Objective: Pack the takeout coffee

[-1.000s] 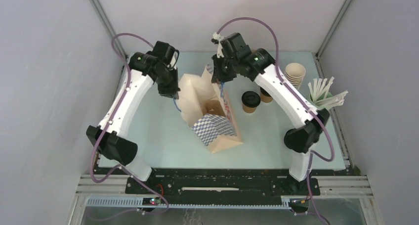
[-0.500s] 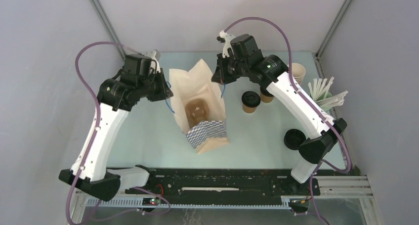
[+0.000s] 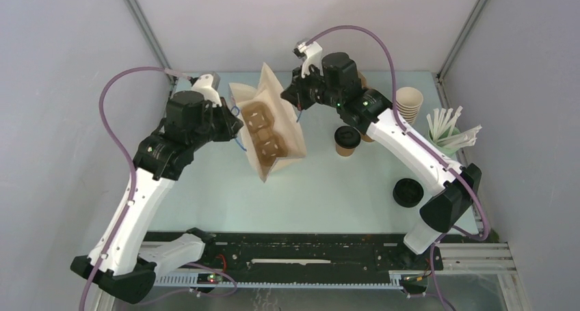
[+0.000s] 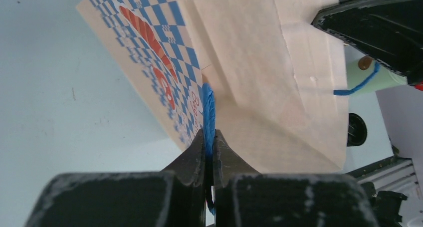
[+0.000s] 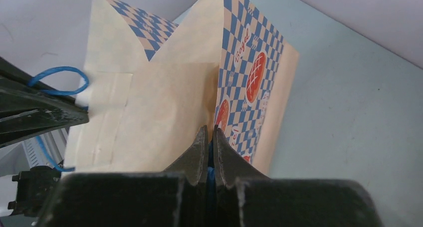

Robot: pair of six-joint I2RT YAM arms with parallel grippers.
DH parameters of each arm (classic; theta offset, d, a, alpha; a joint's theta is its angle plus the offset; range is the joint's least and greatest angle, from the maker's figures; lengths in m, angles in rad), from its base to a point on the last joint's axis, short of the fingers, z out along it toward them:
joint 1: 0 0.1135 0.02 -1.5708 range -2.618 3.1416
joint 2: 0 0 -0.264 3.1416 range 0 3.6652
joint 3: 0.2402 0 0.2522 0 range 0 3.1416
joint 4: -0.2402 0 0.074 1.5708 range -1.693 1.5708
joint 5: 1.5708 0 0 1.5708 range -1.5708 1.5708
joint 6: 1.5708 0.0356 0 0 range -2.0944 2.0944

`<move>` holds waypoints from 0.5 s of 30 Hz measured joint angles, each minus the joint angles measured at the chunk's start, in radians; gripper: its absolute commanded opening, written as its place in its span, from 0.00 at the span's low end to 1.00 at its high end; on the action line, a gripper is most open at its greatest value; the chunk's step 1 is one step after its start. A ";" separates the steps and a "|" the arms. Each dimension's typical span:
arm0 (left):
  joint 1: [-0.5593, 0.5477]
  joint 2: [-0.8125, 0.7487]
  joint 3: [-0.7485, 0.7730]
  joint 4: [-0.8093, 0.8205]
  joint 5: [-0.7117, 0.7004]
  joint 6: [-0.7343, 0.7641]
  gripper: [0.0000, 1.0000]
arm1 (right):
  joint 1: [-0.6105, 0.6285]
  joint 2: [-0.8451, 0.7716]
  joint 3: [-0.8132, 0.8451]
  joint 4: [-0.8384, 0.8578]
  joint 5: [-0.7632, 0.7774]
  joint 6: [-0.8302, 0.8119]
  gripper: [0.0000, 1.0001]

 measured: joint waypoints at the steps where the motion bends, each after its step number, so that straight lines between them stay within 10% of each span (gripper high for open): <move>1: -0.002 0.008 0.000 0.002 -0.006 0.004 0.00 | 0.000 0.000 0.000 0.010 -0.003 -0.005 0.00; 15: 0.039 0.222 0.306 -0.247 -0.059 -0.022 0.00 | 0.000 0.000 0.056 -0.187 0.021 0.183 0.00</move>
